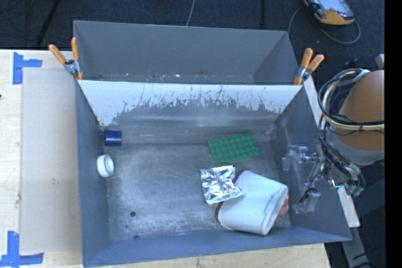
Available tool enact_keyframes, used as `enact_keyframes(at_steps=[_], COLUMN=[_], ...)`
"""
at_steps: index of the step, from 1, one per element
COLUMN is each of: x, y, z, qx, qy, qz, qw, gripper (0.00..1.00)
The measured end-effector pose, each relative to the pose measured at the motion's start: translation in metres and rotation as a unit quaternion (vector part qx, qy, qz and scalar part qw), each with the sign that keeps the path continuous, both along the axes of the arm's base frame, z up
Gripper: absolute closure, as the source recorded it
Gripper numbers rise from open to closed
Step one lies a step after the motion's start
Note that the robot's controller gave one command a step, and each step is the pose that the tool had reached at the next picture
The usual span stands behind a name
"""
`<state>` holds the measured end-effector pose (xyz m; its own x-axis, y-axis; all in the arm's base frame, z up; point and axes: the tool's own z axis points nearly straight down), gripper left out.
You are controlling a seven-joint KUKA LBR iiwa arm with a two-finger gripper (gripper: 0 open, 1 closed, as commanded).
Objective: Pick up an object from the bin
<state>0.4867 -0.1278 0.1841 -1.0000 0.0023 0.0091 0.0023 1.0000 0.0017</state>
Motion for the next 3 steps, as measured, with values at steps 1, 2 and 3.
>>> enact_keyframes(at_steps=[1,2,3], x=[0.011,0.012,-0.001], y=[-0.020,-0.020,-0.031], z=[-0.117,-0.115,0.053], qx=[0.001,0.000,-0.002], qy=[-0.0029,-0.0047,-0.0083], qz=[0.178,0.180,0.184], qw=[0.9840,0.9837,0.9829], gripper=[0.00,1.00,1.00])
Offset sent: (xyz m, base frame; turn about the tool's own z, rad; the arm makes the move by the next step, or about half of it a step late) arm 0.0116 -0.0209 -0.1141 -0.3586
